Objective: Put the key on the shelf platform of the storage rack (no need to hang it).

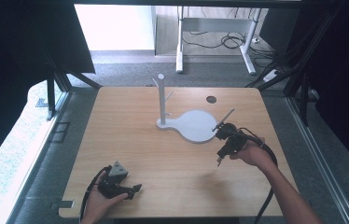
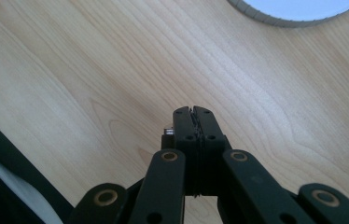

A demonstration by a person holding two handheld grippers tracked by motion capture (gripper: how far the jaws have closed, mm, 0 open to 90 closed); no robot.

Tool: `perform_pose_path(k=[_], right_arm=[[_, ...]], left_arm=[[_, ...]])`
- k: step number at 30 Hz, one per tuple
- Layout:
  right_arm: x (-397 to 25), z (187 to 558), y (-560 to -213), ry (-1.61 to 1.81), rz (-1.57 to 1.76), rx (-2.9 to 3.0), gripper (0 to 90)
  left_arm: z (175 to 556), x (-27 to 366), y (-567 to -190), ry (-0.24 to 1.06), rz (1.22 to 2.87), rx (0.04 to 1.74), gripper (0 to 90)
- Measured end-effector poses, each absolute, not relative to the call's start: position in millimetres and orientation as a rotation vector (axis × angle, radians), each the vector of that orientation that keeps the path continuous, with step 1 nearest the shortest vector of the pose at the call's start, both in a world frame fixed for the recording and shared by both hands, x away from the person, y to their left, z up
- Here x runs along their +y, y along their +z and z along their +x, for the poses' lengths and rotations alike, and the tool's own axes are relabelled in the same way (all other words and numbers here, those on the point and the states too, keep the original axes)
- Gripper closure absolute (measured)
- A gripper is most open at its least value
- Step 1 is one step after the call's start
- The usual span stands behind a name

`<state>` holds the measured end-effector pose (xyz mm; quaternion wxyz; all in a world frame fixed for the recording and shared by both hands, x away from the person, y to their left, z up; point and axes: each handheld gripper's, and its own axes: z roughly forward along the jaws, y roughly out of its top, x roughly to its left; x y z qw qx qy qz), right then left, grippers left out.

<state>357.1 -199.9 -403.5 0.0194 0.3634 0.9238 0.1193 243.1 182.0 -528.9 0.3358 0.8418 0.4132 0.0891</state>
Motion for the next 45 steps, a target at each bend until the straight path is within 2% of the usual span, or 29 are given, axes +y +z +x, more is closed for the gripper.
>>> perform_pose_path(k=[45], right_arm=[[-178, 422, -396, 0.33, 1.191, 2.842, 90.0]], left_arm=[[244, 186, -530, 0.226, 2.192, 1.087, 24.0]])
